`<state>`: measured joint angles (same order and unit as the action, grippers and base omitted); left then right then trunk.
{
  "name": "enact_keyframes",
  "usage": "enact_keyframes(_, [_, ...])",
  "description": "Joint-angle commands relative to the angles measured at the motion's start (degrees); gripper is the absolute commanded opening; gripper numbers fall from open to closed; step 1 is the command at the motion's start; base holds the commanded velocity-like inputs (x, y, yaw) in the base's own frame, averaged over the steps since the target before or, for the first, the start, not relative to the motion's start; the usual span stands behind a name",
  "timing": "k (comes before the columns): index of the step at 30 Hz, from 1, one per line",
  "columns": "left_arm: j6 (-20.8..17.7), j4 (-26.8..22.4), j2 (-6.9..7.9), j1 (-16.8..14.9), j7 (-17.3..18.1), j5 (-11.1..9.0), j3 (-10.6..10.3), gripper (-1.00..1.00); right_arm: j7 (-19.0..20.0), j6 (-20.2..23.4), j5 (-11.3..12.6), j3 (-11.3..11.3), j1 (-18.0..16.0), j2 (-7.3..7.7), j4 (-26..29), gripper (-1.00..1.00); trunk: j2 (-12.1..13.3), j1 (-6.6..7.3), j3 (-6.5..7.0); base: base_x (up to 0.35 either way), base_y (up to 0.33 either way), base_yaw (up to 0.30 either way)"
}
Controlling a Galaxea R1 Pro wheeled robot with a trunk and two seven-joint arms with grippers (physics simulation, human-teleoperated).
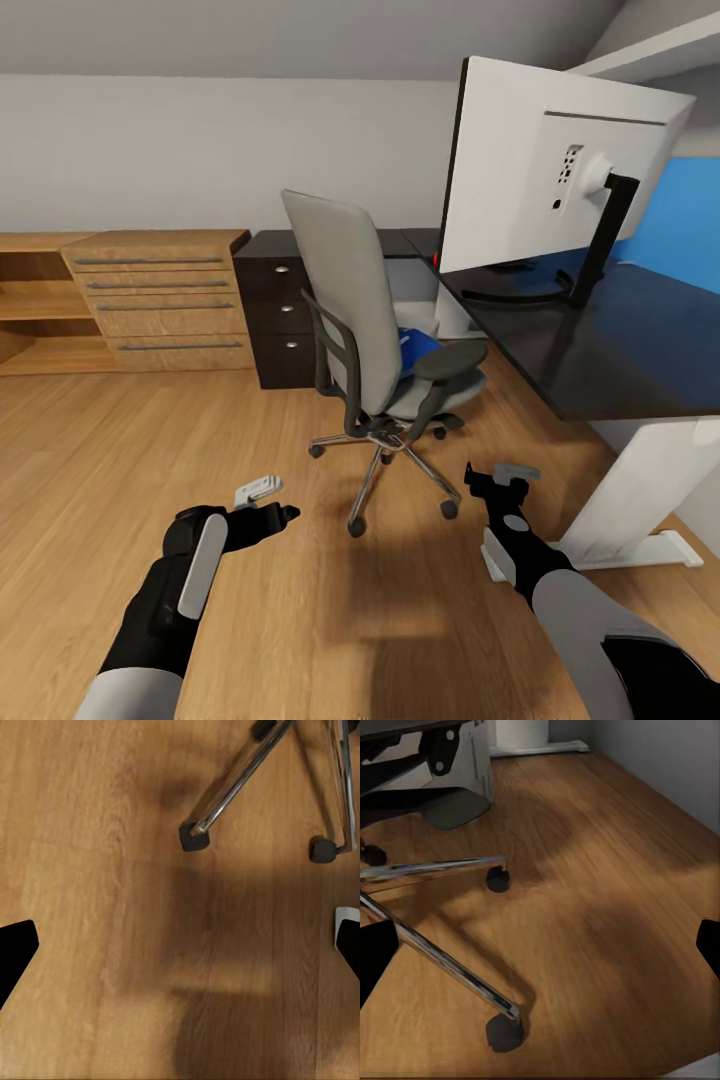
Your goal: In the bedroom, organize the workspace by keeping the computer under the desk, ensuring the monitor is on the desk, placing the keyboard on the desk next to the monitor, placing the mouse on the desk next to the keyboard, moving the folder from the swivel chair onto the desk next to the mouse, stacking the notebook on top of the folder with the pen on top of the notebook, and positioning the swivel chair next to the desk.
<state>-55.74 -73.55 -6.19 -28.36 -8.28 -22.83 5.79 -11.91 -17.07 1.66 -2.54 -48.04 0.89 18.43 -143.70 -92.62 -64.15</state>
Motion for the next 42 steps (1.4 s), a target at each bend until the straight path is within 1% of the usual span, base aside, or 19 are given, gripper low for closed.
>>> enact_keyframes(1, [-0.24,-0.06,-0.05,-0.03,-0.51,-0.64,0.12,1.00,0.05,-0.25,0.15,-0.10,-0.04,-0.01,-0.05,1.00,-0.03,0.02,-0.06,0.000,0.000,0.000])
enact_keyframes(12, [-0.24,0.33,-0.05,-0.03,-0.34,-0.64,0.19,1.00,-0.04,-0.41,0.10,-0.01,-0.04,-0.10,0.02,1.00,-0.03,0.02,-0.06,0.015,0.000,0.000])
enact_keyframes(22, [-0.23,0.43,0.01,-0.01,-0.34,-0.55,0.33,1.00,-0.13,-0.67,0.02,-0.01,-0.04,-0.10,0.32,1.00,-0.03,0.02,-0.06,0.258,0.000,0.000])
enact_keyframes(26, [-0.23,0.07,0.13,0.15,-0.30,-0.58,0.66,1.00,-0.20,-0.76,0.01,-0.08,-0.04,-0.05,0.50,1.00,-0.03,0.02,-0.06,0.086,0.000,0.000])
enact_keyframes(28, [-0.23,-1.74,0.24,0.94,-0.15,-0.65,1.35,1.00,-0.21,-0.76,0.01,-0.09,-0.04,-0.03,0.53,1.00,-0.03,0.02,-0.06,0.026,0.000,0.000])
enact_keyframes(29, [-0.21,-5.23,0.27,2.91,0.45,-0.76,2.03,1.00,-0.21,-0.77,0.01,-0.09,-0.04,-0.02,0.54,1.00,-0.03,0.02,-0.06,0.012,0.000,0.000])
enact_keyframes(30, [-0.20,-6.61,0.28,3.79,0.78,-0.81,2.19,1.00,-0.21,-0.77,0.01,-0.09,-0.04,-0.02,0.54,1.00,-0.03,0.02,-0.06,0.009,0.000,0.000])
enact_keyframes(31, [-0.11,-10.57,0.29,6.86,2.16,-0.94,2.50,1.00,-0.22,-0.77,0.01,-0.09,-0.04,-0.02,0.55,1.00,-0.03,0.02,-0.06,0.005,0.000,0.000])
enact_keyframes(33, [0.31,-13.05,0.30,9.43,3.86,-1.00,2.67,1.00,-0.22,-0.77,0.01,-0.09,-0.04,0.00,0.55,1.00,-0.03,0.02,-0.06,0.003,0.000,0.000])
enact_keyframes(34, [0.53,-13.57,0.30,10.04,4.42,-1.00,2.72,1.00,-0.22,-0.77,0.01,-0.10,-0.04,0.00,0.55,1.00,-0.03,0.02,-0.06,0.002,0.000,0.000])
enact_keyframes(35, [1.18,-14.59,0.34,11.21,5.95,-0.99,2.85,1.00,-0.22,-0.77,0.01,-0.10,-0.04,0.04,0.56,1.00,-0.03,0.02,-0.06,0.000,0.000,0.000])
enact_keyframes(36, [1.56,-15.11,0.36,11.82,6.83,-0.99,2.92,1.00,-0.22,-0.77,0.01,-0.10,-0.04,0.06,0.56,1.00,-0.03,0.02,-0.06,0.000,0.000,0.000])
enact_keyframes(42, [1.89,-15.56,0.39,12.34,7.55,-0.92,2.99,1.00,-0.22,-0.77,0.01,-0.14,-0.04,0.07,0.65,1.00,-0.03,0.02,-0.06,0.000,0.000,0.000])
